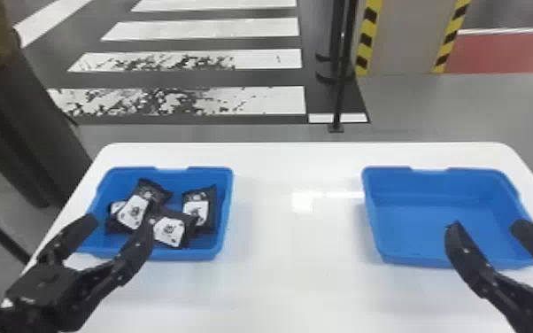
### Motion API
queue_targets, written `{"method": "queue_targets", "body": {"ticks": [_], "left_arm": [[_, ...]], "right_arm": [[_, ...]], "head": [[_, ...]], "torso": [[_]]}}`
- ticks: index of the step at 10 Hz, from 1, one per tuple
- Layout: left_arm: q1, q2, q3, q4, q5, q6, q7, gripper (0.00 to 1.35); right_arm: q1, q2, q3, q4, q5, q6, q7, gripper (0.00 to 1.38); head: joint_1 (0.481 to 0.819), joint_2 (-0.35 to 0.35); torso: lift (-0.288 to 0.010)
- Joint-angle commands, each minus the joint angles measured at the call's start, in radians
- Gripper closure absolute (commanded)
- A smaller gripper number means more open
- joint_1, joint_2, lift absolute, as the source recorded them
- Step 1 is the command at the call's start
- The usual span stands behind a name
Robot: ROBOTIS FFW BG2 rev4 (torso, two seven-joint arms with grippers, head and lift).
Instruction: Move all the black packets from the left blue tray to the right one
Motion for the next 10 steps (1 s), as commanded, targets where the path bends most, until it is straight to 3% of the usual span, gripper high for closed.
{"method": "queue_targets", "body": {"ticks": [1, 8, 10], "left_arm": [[0.000, -0.001, -0.002, 0.000, 0.007, 0.008, 0.000, 0.13], [-0.005, -0.001, -0.002, 0.000, 0.001, 0.020, 0.000, 0.13], [-0.022, 0.000, -0.004, 0.000, -0.025, 0.116, 0.000, 0.13]], "right_arm": [[0.002, -0.001, 0.000, 0.000, -0.002, -0.002, -0.001, 0.15], [0.005, -0.001, 0.000, 0.000, -0.006, -0.002, 0.001, 0.15], [0.005, -0.003, 0.000, -0.002, -0.008, -0.002, 0.001, 0.15]], "head": [[0.695, 0.074], [0.695, 0.072], [0.695, 0.072]], "torso": [[-0.140], [-0.140], [-0.140]]}}
